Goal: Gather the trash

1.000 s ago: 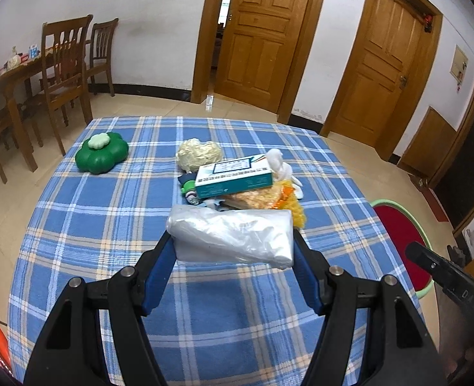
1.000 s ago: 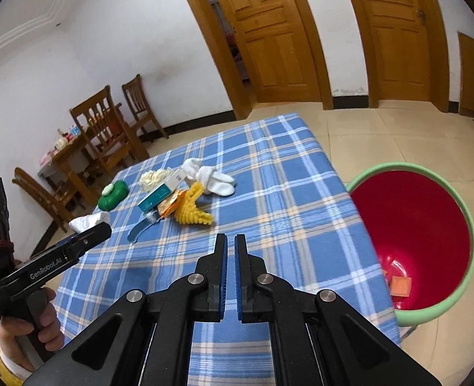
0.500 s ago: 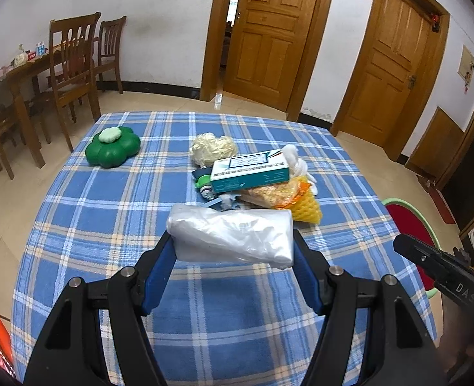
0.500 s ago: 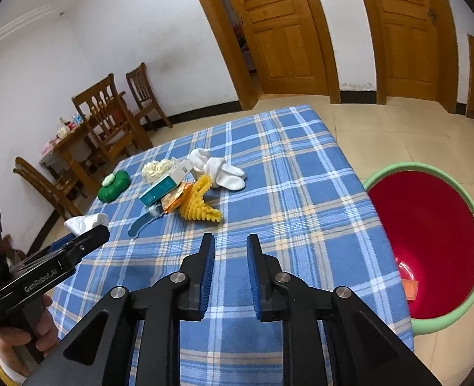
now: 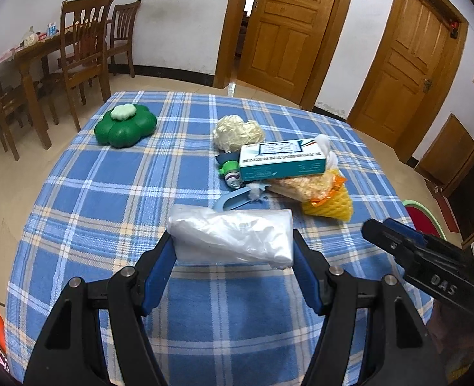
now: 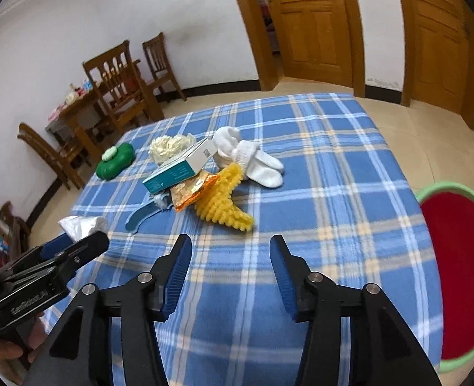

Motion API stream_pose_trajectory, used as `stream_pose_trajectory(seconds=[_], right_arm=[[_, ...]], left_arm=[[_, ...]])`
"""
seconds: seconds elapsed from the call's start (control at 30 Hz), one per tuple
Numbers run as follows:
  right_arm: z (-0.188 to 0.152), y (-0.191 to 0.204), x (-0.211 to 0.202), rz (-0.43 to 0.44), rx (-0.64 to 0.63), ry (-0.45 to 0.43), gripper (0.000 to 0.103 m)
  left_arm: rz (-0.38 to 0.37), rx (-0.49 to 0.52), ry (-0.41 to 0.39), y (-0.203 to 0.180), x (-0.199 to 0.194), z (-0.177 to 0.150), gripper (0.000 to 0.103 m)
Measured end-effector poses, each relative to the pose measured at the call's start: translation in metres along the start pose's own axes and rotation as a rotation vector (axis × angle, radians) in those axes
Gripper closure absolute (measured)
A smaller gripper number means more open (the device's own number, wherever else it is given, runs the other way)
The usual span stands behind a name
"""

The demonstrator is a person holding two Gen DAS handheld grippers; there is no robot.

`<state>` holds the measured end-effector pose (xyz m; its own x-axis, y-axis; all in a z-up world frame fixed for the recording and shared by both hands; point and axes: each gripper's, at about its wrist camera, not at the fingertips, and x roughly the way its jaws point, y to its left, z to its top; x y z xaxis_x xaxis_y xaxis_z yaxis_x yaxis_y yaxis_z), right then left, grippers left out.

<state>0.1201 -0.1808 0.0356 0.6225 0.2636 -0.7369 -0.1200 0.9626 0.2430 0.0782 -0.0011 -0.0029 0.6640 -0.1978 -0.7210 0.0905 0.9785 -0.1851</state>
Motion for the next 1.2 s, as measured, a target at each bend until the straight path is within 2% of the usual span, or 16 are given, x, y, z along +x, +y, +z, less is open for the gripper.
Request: stream_pose_trajectory(seconds=[0.47, 0.5, 0.53, 0.57, 0.63, 0.83, 1.2], right_arm=[[0.016, 0.002, 0.041, -0.012, -0.042, 0.043, 0.053], [0.016, 0.002, 0.043, -0.023, -0.049, 0.041, 0.067], [0.015, 0.002, 0.044, -0.038, -0.06, 0.041, 0.077], [0.015, 0.002, 0.043, -0.041, -0.063, 0.038, 0.079], [0.013, 0.001, 0.041, -0.034, -0.067, 0.032, 0.092], [0.009, -0.004, 0.022, -0.026, -0.053, -0.007, 0.096], [-0.01, -0.026, -0.034, -0.024, 0.033, -0.101, 0.096]], left_arm=[[0.009, -0.012, 0.027, 0.007, 0.013, 0.002, 0.035], [0.01, -0.012, 0.026, 0.007, 0.013, 0.002, 0.035], [0.01, -0.011, 0.025, 0.006, 0.013, 0.002, 0.035], [0.01, -0.011, 0.025, 0.007, 0.013, 0.002, 0.035], [0.01, -0.008, 0.025, 0.006, 0.014, 0.002, 0.035], [0.005, 0.002, 0.02, 0.002, 0.011, 0.002, 0.035], [-0.012, 0.038, 0.003, -0.016, 0.001, 0.002, 0.035]])
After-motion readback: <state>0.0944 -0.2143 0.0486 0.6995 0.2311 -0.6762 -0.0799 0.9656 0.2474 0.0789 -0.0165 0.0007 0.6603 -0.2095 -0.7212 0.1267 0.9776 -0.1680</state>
